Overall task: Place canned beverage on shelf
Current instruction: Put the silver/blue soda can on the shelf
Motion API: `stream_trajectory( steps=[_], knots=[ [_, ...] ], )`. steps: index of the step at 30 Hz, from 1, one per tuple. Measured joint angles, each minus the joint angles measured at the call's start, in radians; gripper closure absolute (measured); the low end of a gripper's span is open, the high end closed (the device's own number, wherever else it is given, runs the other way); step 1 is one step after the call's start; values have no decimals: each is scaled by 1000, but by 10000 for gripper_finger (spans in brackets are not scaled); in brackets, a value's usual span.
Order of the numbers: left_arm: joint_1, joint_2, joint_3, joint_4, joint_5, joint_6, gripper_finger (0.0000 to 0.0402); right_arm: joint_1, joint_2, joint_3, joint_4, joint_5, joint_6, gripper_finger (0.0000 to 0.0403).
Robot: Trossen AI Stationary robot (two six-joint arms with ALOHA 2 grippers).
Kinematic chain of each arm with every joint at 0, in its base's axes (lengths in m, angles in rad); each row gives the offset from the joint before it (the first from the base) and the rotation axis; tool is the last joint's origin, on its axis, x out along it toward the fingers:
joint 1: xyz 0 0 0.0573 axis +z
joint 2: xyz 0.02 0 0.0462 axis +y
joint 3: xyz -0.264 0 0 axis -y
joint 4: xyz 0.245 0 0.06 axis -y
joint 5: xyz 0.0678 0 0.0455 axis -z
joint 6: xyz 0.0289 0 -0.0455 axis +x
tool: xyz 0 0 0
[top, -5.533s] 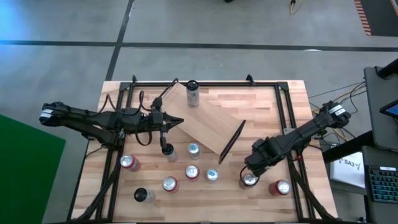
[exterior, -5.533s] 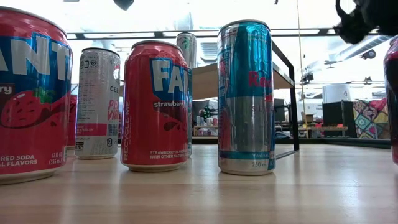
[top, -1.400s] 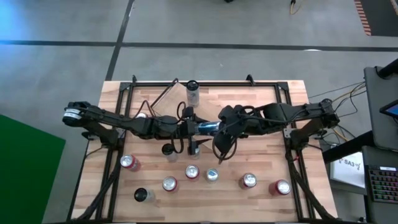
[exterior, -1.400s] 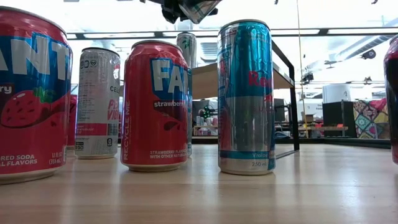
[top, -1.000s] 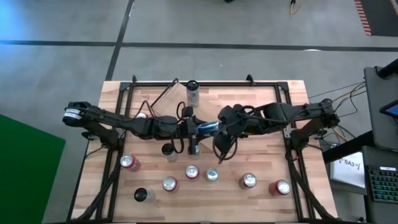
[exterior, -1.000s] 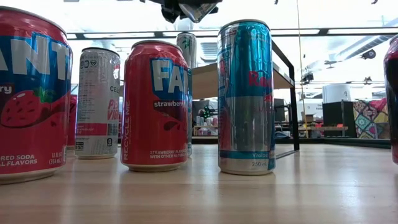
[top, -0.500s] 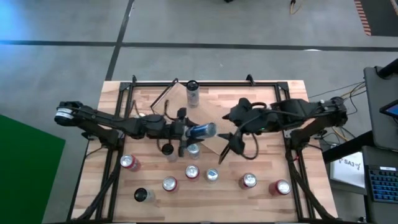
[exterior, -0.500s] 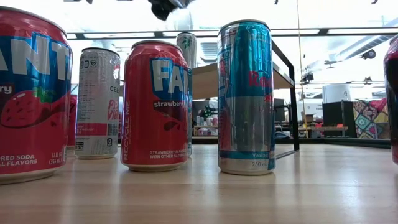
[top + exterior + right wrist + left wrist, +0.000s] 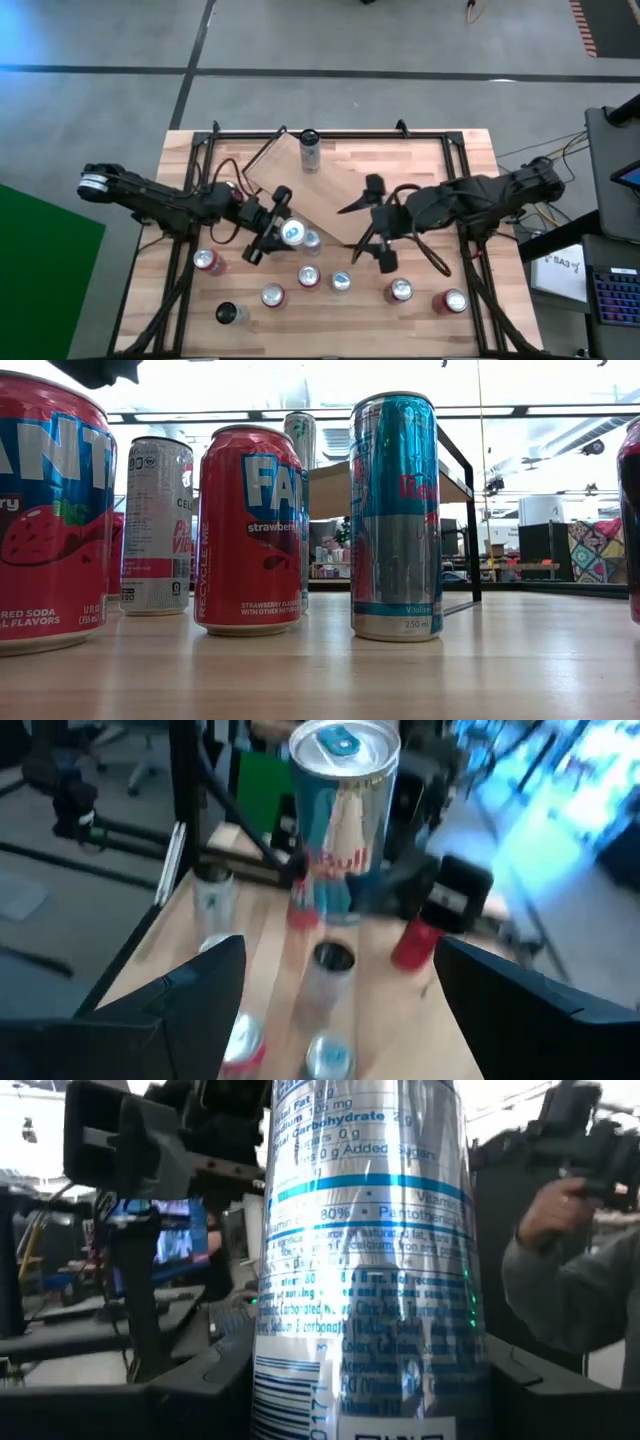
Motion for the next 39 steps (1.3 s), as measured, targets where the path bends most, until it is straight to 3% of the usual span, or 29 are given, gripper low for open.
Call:
stream_trajectory(
  steps=[5, 11, 22, 33, 39],
  knots=[
    [-1, 29, -10, 66, 37, -66, 197, -26, 2, -129, 274, -46, -97, 81],
    [-2, 77, -13, 117, 35, -91, 197, -89, 22, -204, 519, -197, -88, 76],
    [-1, 118, -10, 176, 34, -99, 197, -165, 96, -205, 624, -403, -22, 75],
    [2, 180, 43, 183, 24, -96, 197, -174, 158, -204, 757, -482, -73, 84],
    [6, 202, 56, 183, 22, -97, 197, -176, 163, -203, 767, -484, -99, 113]
  ],
)
